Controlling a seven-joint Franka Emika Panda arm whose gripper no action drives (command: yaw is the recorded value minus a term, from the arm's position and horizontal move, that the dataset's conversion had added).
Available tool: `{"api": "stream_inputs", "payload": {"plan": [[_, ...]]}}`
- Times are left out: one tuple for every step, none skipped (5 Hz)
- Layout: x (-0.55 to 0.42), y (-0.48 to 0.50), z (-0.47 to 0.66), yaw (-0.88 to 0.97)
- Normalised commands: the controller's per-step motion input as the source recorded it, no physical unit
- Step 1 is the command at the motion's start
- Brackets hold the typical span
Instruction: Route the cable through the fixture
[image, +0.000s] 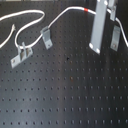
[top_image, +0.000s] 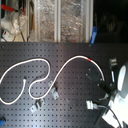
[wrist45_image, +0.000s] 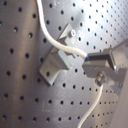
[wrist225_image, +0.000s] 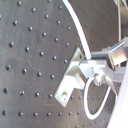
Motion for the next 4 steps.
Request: {"api": "stream_inputs", "payload": {"plan": [[-0.034,-0.052,0.33,-0.98],[-0.124,0.014,0.18,-0.55],[-0.162,0.076,0.01,0.19],[0.041,0.319,-0.08,0.13]]}}
